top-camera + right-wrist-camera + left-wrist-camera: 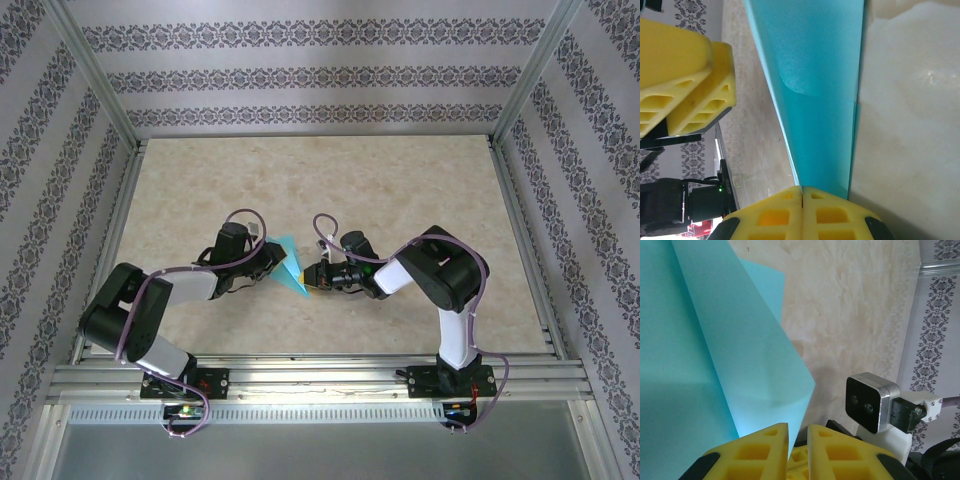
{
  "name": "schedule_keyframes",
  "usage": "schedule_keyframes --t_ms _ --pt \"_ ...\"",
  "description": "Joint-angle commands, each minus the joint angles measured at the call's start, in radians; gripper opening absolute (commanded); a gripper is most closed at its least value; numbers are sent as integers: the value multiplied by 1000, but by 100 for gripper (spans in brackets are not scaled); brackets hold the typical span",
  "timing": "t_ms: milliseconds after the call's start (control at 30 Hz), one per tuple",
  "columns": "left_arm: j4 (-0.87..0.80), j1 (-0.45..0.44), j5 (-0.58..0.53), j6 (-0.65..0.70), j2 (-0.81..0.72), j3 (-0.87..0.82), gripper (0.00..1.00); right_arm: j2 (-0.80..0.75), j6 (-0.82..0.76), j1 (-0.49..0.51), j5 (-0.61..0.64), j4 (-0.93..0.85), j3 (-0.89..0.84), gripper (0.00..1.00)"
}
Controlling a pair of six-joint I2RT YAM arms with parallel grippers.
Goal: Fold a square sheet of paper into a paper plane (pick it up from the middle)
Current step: Fourth fold the wing at the center of the table.
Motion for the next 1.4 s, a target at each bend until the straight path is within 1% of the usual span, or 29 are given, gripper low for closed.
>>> schedule_keyframes --t_ms 0,233,500,833,1033,1167,1367 --pt "70 14 21 19 29 17 17 32 14 -8 -11 13 23 0" --pt "96 15 -5 17 83 35 14 31 16 -13 -15 -10 30 0" --pt "67 15 -63 22 118 56 12 43 29 -16 -21 -22 34 0" --pt "103 15 -38 16 171 70 12 42 40 -22 -8 -27 28 0" --pt "125 15 -30 16 176 72 12 40 36 -21 5 -33 16 0" --pt "78 15 -27 31 181 87 12 38 36 -21 16 -31 10 0" --pt "85 15 10 32 224 108 12 36 35 -22 22 -34 8 0"
